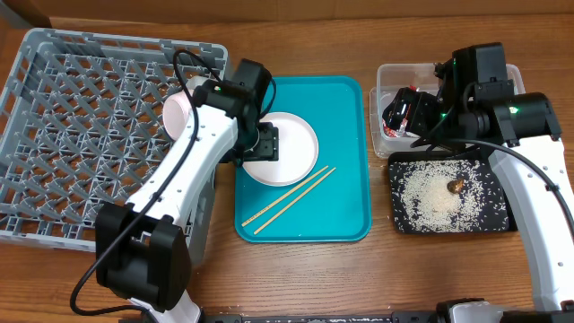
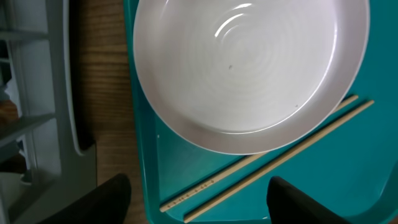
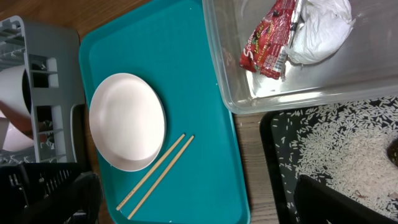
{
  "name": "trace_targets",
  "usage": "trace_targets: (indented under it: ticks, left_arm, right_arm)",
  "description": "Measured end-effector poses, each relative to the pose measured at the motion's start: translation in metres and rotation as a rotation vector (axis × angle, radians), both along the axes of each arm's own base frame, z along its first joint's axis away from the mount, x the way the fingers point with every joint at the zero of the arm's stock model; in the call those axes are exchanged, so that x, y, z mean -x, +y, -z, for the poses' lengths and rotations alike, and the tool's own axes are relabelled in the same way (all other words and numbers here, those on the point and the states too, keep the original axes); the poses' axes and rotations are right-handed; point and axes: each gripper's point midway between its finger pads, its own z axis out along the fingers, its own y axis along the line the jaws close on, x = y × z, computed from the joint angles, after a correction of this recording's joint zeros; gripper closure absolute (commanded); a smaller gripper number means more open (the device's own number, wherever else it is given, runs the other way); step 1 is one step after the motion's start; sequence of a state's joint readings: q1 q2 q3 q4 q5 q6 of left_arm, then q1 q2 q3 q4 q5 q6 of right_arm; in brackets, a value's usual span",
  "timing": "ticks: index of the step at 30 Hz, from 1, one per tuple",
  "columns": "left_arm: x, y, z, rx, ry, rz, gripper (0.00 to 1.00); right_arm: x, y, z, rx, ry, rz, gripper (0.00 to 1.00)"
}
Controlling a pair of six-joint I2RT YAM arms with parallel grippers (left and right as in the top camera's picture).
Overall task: Sort waste into correct bins and load items into the dishwasher
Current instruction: 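Lift the white plate off the tray with the left gripper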
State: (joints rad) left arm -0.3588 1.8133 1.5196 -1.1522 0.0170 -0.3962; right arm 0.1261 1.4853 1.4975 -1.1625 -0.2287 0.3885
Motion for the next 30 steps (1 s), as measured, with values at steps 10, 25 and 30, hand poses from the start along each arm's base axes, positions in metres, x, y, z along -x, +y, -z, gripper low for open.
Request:
trace_targets:
  ticks: [10,25,30]
  left_arm:
    - [0.017,0.01,0.053,-0.035,0.039,-0.181,0.37]
    - [0.01,0.006,0.087,0.018,-0.029,-0.237,0.62]
    - [0.009,0.005,0.088,0.02,-0.031,-0.242,0.61]
  right_arm:
    - [0.0,0.0,0.0,0.0,-0.001,0.0,0.0]
    - [0.0,0.0,0.0,0.0,-0.001,-0.001,0.0]
    - [0.0,0.0,0.0,0.0,0.0,0.0,0.0]
